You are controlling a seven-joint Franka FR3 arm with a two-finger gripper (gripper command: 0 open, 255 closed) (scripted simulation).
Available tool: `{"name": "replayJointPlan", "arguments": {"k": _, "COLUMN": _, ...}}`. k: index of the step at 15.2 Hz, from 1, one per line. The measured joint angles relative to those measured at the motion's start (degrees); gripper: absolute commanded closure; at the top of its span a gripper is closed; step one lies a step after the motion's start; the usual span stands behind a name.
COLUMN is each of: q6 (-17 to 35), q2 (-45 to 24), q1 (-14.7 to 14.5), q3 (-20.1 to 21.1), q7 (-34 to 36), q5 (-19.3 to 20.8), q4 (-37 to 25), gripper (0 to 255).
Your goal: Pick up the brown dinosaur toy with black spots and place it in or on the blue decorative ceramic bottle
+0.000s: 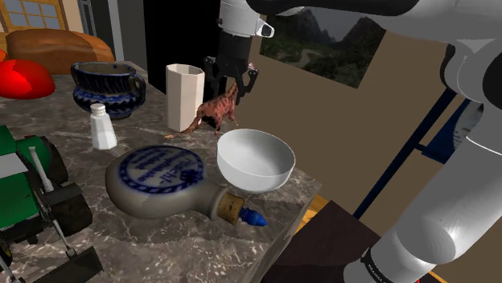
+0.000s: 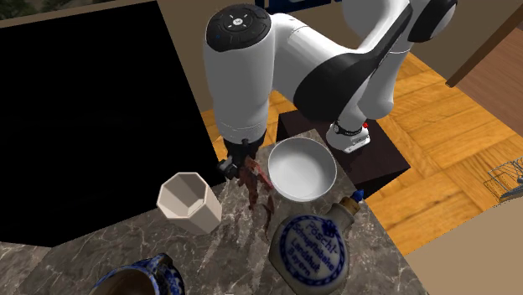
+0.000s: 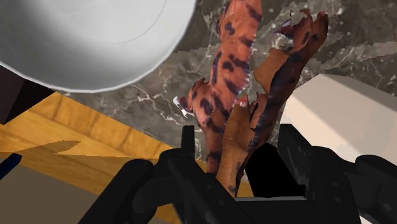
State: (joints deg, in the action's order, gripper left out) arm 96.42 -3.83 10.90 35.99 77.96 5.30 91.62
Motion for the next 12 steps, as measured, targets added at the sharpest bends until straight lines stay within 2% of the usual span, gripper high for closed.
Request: {"name": "replayJointPlan", "arguments": {"k": 12, "q6": -10.76, "q2": -3.96, "q1": -1.60, "q3": 0.67, "q7": 0.83, "q5": 2.43, "q4": -13.89, "gripper": 255}}
